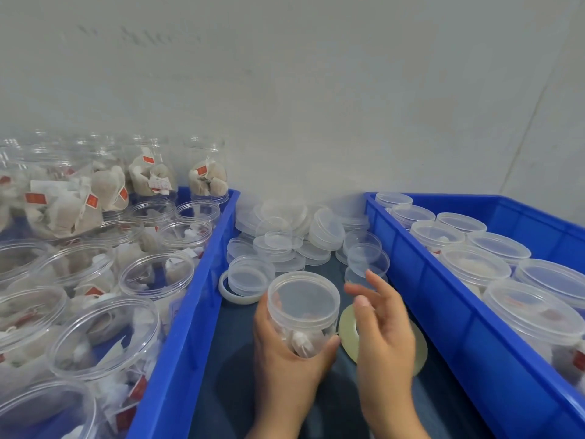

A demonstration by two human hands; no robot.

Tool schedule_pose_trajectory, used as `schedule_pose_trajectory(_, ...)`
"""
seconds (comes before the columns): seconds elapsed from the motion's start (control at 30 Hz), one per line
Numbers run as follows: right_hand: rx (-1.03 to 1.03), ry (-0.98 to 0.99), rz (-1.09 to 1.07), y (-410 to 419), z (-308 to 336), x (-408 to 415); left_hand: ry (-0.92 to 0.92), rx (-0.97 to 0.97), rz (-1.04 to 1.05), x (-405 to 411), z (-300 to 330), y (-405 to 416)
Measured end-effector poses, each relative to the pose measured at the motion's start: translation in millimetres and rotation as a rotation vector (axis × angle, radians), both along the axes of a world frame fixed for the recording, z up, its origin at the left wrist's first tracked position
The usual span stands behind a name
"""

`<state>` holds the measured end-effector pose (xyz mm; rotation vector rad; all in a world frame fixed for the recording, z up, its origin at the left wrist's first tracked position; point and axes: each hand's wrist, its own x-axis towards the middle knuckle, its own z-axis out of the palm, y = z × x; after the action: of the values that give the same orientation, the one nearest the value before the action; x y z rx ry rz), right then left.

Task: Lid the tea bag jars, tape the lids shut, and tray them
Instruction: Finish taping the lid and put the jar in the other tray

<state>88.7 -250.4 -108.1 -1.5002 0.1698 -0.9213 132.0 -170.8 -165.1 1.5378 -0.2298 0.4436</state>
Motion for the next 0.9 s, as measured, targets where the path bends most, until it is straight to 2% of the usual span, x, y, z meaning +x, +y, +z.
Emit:
schedule_pose_trajectory(0.1, -0.050, 0.105, 0.183, 6, -4, 1, 0.033, -0.007, 0.013, 0, 2, -1)
schedule_pose_trajectory(0.23, 0.092, -0.020, -0.044, -8, 3, 1, 0.016, 0.033, 0.002, -1, -2, 1)
schedule_pose_trajectory(0.3, 0.160, -0.018, -0.032, -13, 6, 0, 0.024, 0.039, 0.003, -1, 0, 2)
schedule_pose_trajectory(0.37, 0.095, 0.028, 0.101, -13, 5, 1, 0.032, 0.029, -0.013, -2, 3, 1)
schedule_pose_trajectory(0.47, -0.110, 0.182, 0.359, -6, 1, 5, 0.064, -0.005, -0.023, -3, 8, 1)
schedule_pose_trajectory(0.53, -0.149, 0.215, 0.411, -2, -4, 8, 0.048, 0.027, 0.009, -3, 10, 1)
schedule_pose_trajectory(0.67, -0.126, 0.209, 0.302, 1, -10, 9, 0.041, 0.078, 0.042, -4, 13, 2)
schedule_pose_trajectory(0.9, -0.185, 0.214, 0.038, 23, -12, 4, 0.115, 0.004, -0.020, -4, 22, 0)
